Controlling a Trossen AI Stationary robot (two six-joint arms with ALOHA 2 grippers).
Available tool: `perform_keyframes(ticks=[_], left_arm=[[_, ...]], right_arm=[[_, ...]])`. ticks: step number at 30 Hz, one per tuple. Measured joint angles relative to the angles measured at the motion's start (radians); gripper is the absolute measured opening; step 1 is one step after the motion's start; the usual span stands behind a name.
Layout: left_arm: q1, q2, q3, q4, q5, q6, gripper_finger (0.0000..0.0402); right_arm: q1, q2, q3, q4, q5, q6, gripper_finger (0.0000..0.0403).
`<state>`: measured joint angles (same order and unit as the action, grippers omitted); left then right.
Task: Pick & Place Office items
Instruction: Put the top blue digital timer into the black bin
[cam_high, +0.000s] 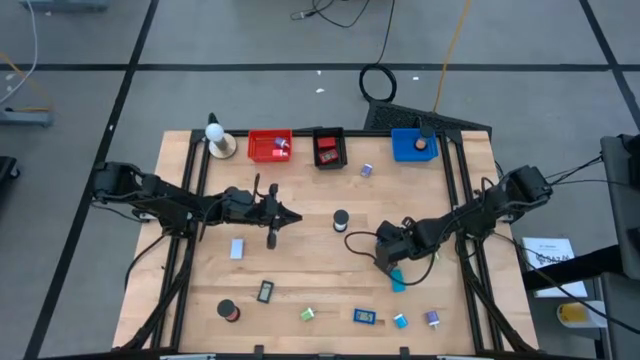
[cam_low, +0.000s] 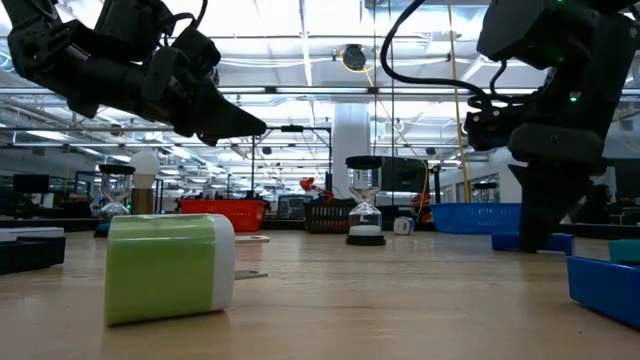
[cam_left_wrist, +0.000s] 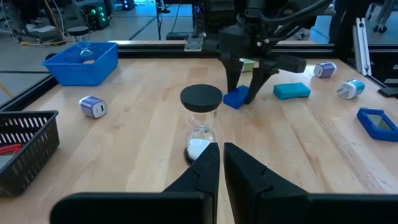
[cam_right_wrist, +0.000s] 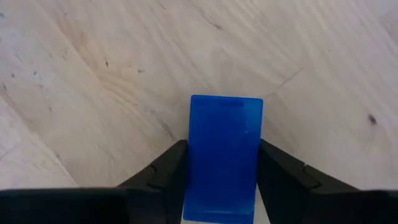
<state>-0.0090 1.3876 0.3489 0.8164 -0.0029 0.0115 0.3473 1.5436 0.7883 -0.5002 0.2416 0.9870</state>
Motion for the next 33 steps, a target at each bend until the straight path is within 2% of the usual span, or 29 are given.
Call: perform_keyframes(ticks=[5,10,13,17,20,24,29,33], left_arm=[[0.0,0.0,0.0,0.0,-0.029,0.007,0.0031],[0.0,0.0,-0.003,0.0,-0.055,0.006,0.0031],[0.0,-0.001,-0.021,0.003,-0.058,0.006,0.0031],[0.0,-0.001,-0.047,0.017,-0.086,-0.001,0.0031],[0.0,-0.001,-0.057,0.018,-0.088,-0.016,0.0031],[-0.006,-0.001,-0.058,0.018,-0.087,-0.025,0.0031],[-0.014,-0.001,-0.058,0.02,-0.087,-0.021,0.0031],[-0.015,-0.001,-0.058,0.019,-0.087,-0.022,0.0031]], right_arm=[[-0.045,-0.017,-0.002,0.002,0.023,-0.093,0.0148],[-0.126,-0.052,-0.002,-0.004,0.079,-0.207,0.0173],[-0.174,-0.053,-0.002,0.008,0.098,-0.282,0.0167],[-0.225,-0.038,-0.002,0.063,0.075,-0.369,0.0159],[-0.252,-0.038,-0.002,0.113,0.046,-0.408,0.0173],[-0.276,-0.037,-0.002,0.131,0.04,-0.431,0.0202],[-0.283,-0.037,-0.013,0.136,0.041,-0.424,0.0214],[-0.28,-0.037,-0.015,0.121,0.041,-0.363,0.0231]])
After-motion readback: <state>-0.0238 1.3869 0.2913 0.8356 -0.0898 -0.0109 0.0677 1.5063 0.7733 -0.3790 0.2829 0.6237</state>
